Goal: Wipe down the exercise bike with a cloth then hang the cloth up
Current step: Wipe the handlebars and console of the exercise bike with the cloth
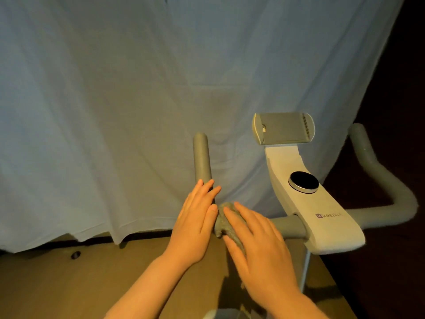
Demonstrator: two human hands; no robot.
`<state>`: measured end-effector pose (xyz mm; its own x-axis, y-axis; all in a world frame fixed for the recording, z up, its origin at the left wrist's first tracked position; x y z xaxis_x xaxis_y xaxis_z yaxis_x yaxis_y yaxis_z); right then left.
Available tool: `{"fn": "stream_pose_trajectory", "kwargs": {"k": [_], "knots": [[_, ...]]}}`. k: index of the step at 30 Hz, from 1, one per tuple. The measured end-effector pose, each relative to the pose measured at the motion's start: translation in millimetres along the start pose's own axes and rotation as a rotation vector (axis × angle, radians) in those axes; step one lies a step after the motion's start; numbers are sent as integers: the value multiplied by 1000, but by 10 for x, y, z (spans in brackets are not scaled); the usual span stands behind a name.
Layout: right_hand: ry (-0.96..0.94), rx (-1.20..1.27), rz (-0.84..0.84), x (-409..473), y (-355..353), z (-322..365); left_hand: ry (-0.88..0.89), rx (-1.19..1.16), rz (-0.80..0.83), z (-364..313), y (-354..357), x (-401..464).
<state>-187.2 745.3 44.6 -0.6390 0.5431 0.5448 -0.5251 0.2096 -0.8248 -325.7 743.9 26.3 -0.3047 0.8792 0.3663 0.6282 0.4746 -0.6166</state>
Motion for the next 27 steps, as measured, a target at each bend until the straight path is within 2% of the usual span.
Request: {"fn": "stream_pose_trajectory", "kwargs": {"k": [7,10,17,22,24,27], "knots": [[52,24,-146,208,-25,133,-117,-135,-6,20,3,-24],[-9,52,-123,102,-50,16,-111,-124,33,13,6,-39],[117,7,-244,268,-51,197,-100,-268,62,78,37,-24],[145,-93,-123,116,23,114,84,84,240,25,-57,30],[282,-80,-114,40,17,31,179,198,306,9,-90,77],[527,-126,-259,198,-4,260,373,292,408,82,-205,240]]}}
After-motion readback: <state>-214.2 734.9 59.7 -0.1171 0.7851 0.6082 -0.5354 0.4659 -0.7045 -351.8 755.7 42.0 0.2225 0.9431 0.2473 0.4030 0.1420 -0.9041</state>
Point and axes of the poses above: each hand's wrist, its own x-axis towards the middle knuckle, its own y-axis out of the palm, z = x × y, the point moved 9 cm from there along x, towards the middle knuckle, and after that the axes turned 5 degrees about -y, right-handed, at the moved point
